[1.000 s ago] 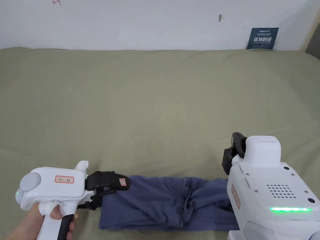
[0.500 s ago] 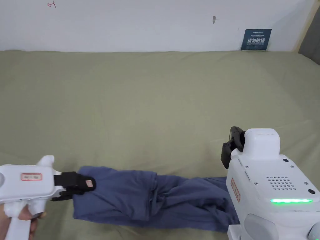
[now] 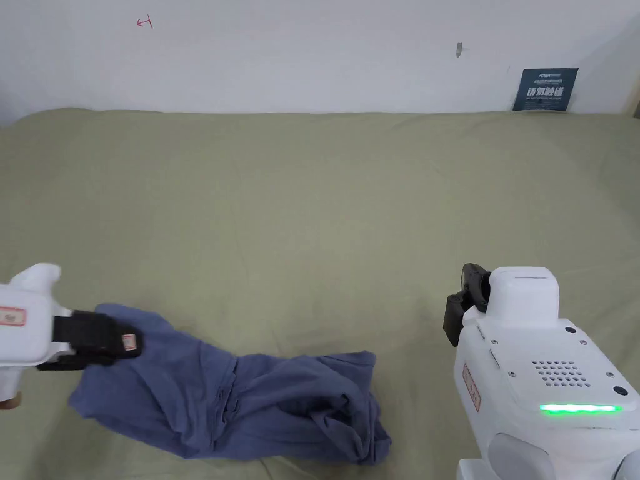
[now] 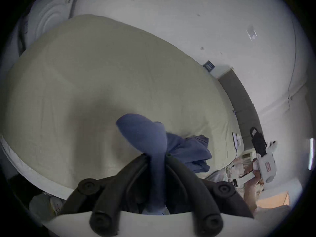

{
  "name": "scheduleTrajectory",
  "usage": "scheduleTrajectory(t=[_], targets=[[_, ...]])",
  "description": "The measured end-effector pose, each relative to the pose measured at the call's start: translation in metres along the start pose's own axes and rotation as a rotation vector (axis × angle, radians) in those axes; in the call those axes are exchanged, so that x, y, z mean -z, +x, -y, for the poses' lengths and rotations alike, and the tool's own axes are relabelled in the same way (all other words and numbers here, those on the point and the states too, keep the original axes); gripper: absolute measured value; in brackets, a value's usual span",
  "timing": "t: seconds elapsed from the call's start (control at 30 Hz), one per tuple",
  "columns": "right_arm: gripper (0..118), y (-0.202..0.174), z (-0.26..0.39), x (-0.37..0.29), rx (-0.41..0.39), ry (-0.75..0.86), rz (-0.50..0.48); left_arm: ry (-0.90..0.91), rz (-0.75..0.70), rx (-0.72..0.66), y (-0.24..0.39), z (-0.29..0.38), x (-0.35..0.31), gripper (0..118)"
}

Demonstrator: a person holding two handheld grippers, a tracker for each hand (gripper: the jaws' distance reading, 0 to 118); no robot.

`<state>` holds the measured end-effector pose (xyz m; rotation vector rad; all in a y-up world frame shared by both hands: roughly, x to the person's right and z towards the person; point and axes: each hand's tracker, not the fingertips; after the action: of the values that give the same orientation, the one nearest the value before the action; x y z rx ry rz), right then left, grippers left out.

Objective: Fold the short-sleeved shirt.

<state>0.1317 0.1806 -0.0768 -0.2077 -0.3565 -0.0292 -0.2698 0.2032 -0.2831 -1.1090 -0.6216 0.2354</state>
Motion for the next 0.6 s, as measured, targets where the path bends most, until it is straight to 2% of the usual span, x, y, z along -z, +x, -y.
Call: scheduleTrajectory(t=[0.17,0.4,0.47,0.5,0.53,0.57,0.6], targets=[[1,0.005,-0.001,-0.004,-0.021,0.004,0.003,-0.034,0.010,0.140,0.075,-0.002,0.038,8],[1,0.018,0.003,-0.003,-0.011,-0.015,0.029,-0.138,-0.011,0.193,0.139,0.013,0.118,8],[1,0.021,0.005,-0.004,-0.013,-0.022,0.033,-0.172,-0.008,0.199,0.147,0.019,0.147,11],[1,0.023,0.006,-0.004,-0.015,-0.025,0.038,-0.194,-0.011,0.206,0.150,0.023,0.159,23],[1,0.025,0.007,-0.004,-0.017,-0.029,0.041,-0.210,0.000,0.206,0.153,0.027,0.170,65],[1,0.027,0.008,-0.004,-0.017,-0.034,0.043,-0.227,0.038,0.214,0.154,0.030,0.181,100],[1,0.029,0.008,-0.003,-0.017,-0.040,0.050,-0.243,0.052,0.217,0.159,0.035,0.190,118]])
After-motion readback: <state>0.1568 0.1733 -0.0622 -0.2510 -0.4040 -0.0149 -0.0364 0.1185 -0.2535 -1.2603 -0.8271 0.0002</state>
